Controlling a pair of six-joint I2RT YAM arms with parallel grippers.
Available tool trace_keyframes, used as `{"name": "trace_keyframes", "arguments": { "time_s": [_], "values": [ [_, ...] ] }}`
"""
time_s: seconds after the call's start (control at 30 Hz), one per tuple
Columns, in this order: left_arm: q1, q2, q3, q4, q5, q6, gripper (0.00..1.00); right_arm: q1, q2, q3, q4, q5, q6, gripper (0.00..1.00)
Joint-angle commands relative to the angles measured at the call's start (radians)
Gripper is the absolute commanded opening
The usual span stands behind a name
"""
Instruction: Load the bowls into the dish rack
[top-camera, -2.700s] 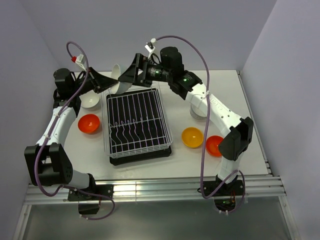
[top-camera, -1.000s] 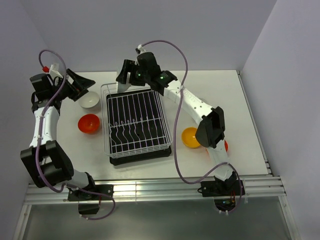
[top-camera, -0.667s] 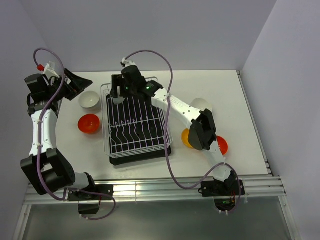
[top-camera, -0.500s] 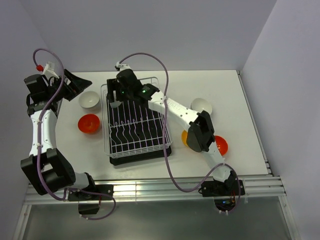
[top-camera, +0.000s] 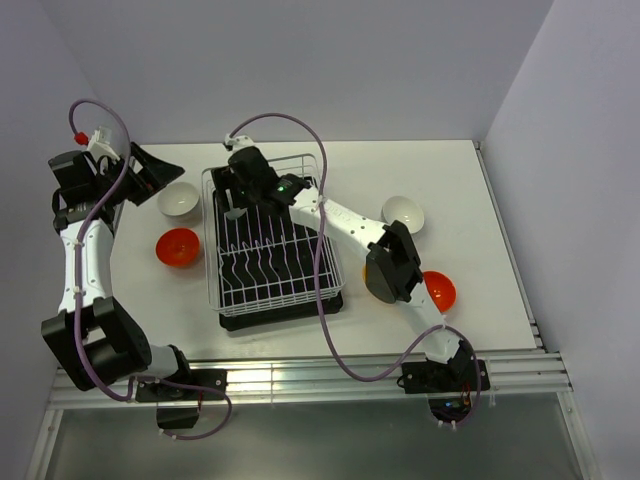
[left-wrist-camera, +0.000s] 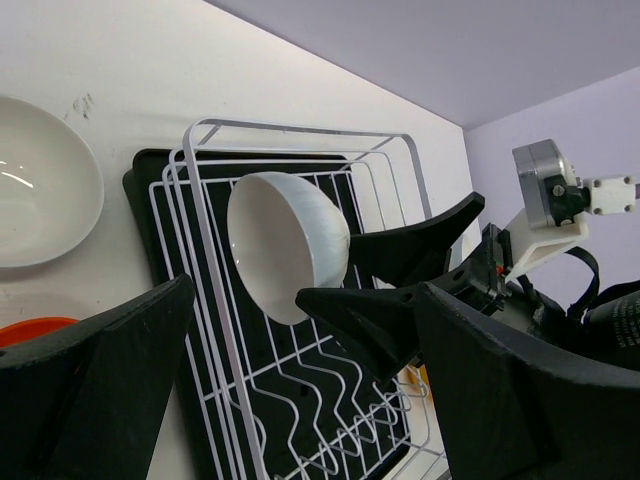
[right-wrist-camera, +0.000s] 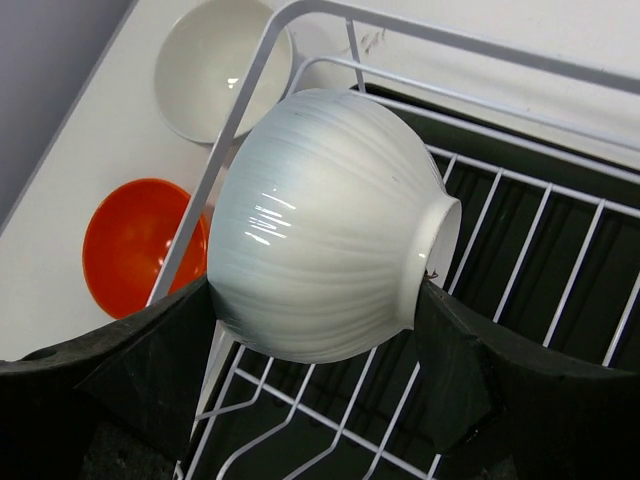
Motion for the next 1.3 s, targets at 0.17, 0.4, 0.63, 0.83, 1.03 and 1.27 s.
{"name": "trace_keyframes", "arguments": {
  "time_s": [0.17,0.4,0.63,0.83,1.03,1.27],
  "values": [
    [0.013,-0.052,0.006,-0.005,0.008,0.054,0.98,0.014,0.005,0.021,0.142,0.055,-0.078,0.0],
    [0.019,-0.05,0.004,-0.011,0.015,0.06,0.98,0.018,0.021,0.006,0.149,0.077,-0.098,0.0],
    [0.019,-0.053,0.0,-0.023,0.021,0.076,0.98,0.04,0.039,0.001,0.145,0.112,-0.127,0.0],
    [0.019,-0.049,0.0,-0.029,0.037,0.088,0.98,0.052,0.061,0.004,0.136,0.133,-0.152,0.0],
    [0.021,-0.041,-0.002,-0.034,0.041,0.093,0.98,0.067,0.064,0.01,0.128,0.12,-0.167,0.18],
    [0.021,-0.035,0.01,-0.045,0.04,0.099,0.99,0.074,0.061,0.012,0.123,0.08,-0.176,0.76]
  ]
}}
